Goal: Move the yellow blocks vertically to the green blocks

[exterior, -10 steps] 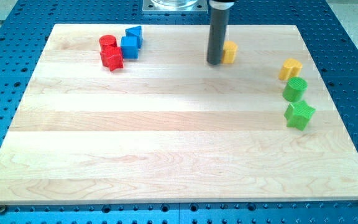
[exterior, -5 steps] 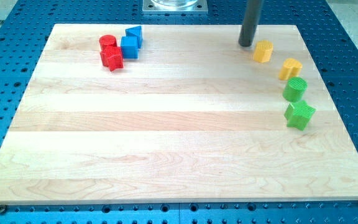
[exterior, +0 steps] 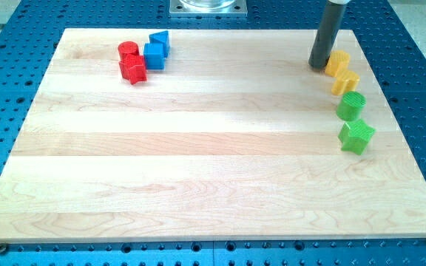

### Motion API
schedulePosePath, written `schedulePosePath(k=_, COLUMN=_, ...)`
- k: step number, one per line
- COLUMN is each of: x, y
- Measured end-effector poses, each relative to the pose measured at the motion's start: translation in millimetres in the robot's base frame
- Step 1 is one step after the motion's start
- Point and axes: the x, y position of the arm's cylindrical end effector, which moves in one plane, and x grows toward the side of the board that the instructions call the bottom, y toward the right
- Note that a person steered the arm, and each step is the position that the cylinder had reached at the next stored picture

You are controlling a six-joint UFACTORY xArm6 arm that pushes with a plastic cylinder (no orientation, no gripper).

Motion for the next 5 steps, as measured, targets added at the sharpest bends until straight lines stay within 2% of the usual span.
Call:
schedulePosePath(k=1, x=-22.8, y=-10.4)
schedulePosePath(k=2, x=-36.6, y=-62.6)
schedulePosePath(k=3, x=-0.7, y=-172.1)
schedulePosePath(k=4, x=-11.6, y=-200.0)
schedulePosePath(k=5, x=-51.0, y=-212.7)
